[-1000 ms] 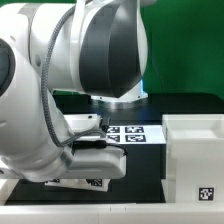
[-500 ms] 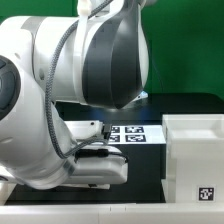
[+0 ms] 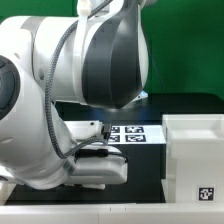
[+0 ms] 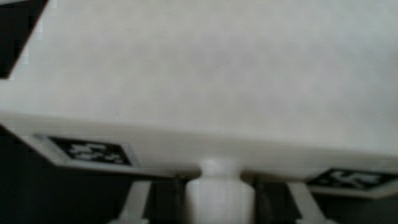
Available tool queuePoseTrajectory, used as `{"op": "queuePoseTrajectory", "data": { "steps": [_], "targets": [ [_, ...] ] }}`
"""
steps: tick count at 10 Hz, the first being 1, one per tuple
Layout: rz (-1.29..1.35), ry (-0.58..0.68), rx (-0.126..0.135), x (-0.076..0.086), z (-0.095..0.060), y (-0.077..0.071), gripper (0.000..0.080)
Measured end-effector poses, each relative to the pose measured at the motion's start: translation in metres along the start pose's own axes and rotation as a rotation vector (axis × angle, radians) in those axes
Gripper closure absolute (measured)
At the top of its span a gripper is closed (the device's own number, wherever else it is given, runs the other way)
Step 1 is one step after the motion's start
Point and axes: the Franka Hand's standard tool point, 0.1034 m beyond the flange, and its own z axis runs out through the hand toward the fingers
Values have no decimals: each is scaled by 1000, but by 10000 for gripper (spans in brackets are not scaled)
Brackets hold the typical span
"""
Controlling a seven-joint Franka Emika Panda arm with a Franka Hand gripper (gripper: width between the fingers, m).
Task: Assemble drawer
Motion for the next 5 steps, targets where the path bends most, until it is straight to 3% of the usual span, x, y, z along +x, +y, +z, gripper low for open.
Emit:
{"op": "queuePoseTrajectory", "data": {
  "steps": [3,5],
  "targets": [
    [0,1,0,0,0,0,632],
    [-8,25,1,-12,-26,-3,632]
  ]
}}
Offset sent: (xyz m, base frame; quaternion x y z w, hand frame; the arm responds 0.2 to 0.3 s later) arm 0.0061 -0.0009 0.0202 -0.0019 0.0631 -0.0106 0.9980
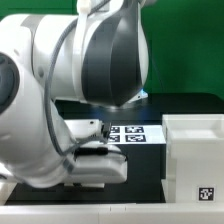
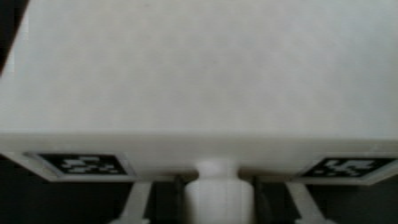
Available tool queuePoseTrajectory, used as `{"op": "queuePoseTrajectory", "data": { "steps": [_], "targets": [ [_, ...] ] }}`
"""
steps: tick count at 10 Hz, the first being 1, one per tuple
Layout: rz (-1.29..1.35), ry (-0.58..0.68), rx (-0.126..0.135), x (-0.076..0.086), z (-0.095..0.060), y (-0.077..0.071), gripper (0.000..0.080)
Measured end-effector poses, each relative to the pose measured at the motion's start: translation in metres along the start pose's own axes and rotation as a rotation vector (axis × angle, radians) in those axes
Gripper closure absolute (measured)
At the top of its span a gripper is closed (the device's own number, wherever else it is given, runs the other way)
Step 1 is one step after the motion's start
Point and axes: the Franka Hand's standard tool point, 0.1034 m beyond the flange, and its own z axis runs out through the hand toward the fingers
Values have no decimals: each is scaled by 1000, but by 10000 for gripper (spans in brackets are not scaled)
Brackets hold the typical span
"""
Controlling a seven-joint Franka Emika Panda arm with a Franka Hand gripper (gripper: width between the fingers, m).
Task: Assemble drawer
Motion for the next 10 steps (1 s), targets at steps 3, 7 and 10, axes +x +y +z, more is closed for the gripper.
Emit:
{"op": "queuePoseTrajectory", "data": {
  "steps": [3,7,10],
  "targets": [
    [-58,238,-12,-24,-64,-8,630],
    [-101,583,-36,-49,-110,-8,630],
    [-81,860,-62,-30,-115,-13,630]
  ]
}}
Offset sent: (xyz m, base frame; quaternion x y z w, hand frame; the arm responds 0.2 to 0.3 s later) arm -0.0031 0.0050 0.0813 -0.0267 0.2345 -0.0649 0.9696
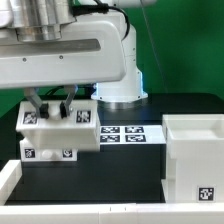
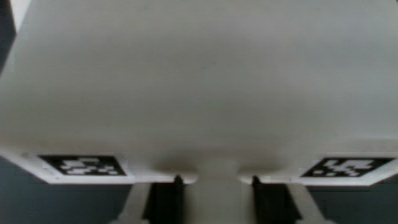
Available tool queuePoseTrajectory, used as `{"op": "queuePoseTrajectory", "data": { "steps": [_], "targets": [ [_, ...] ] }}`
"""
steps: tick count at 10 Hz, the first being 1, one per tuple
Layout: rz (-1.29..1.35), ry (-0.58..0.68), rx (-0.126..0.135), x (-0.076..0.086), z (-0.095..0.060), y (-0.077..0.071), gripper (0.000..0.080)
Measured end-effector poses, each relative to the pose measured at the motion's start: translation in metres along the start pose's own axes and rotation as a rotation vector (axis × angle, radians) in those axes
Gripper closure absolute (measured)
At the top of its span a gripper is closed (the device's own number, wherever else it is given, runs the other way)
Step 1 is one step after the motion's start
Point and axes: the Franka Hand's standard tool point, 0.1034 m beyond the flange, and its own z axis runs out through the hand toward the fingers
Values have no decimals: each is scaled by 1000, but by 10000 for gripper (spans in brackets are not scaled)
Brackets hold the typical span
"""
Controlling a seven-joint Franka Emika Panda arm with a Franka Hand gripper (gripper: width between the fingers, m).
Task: Assemble drawer
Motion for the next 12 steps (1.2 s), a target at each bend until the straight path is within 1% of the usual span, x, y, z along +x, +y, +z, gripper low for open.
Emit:
{"op": "queuePoseTrajectory", "data": {
  "steps": [1,2,3,4,5,6,7,8,9,10,11,12],
  "targets": [
    [0,80,-8,4,5,-4,630],
    [2,200,-27,13,9,-9,630],
    [-11,274,-45,8,17,-20,630],
    [-31,389,-91,2,21,-20,630],
    [-34,443,-121,-5,26,-15,630],
    [-38,516,-154,-3,24,-7,630],
    [-40,562,-174,-4,26,-3,630],
    [-45,548,-174,-9,34,0,630],
    [-69,528,-172,-16,42,6,630],
    [-59,509,-162,-17,42,9,630],
    [-57,497,-157,-17,42,9,630],
    [-55,491,-159,-18,41,13,630]
  ]
}}
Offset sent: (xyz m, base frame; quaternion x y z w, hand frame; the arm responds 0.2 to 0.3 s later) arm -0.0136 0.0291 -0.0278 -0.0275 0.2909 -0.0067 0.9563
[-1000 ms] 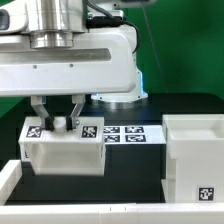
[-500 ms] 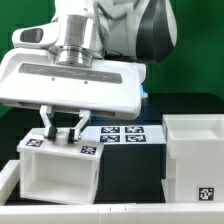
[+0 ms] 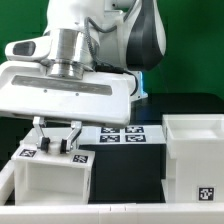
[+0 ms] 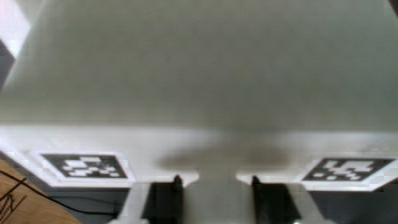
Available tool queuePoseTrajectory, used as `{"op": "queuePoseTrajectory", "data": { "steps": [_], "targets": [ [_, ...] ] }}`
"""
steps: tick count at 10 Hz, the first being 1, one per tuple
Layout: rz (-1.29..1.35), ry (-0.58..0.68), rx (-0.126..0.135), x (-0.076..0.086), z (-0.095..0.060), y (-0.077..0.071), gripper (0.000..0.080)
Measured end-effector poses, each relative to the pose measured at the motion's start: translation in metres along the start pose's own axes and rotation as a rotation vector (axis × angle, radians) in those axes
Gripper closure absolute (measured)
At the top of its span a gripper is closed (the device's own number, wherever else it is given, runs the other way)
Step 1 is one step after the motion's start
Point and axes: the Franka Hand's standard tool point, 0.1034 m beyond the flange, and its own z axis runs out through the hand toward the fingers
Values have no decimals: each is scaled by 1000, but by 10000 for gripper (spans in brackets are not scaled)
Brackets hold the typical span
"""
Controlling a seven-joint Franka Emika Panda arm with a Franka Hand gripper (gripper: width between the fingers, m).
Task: Assemble drawer
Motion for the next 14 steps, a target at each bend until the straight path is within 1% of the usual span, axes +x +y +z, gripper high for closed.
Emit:
{"op": "queuePoseTrajectory", "data": {
  "steps": [1,2,3,4,5,6,7,8,9,10,11,12,13,14],
  "targets": [
    [6,-1,-4,-1,0,4,630],
    [6,-1,-3,-1,0,3,574],
    [6,-1,-3,-1,0,3,434],
    [7,-1,-4,-1,0,3,434],
    [7,-1,-4,-1,0,3,252],
    [7,-1,-4,-1,0,3,181],
    [7,-1,-4,-1,0,3,181],
    [9,-22,4,-2,0,3,156],
    [15,-77,29,1,-4,4,151],
    [22,-134,56,8,-11,5,151],
    [29,-152,66,16,-16,10,150],
    [36,-226,99,17,-19,8,150],
    [75,-345,146,21,-24,1,150],
    [98,-414,170,25,-25,-5,150]
  ]
}}
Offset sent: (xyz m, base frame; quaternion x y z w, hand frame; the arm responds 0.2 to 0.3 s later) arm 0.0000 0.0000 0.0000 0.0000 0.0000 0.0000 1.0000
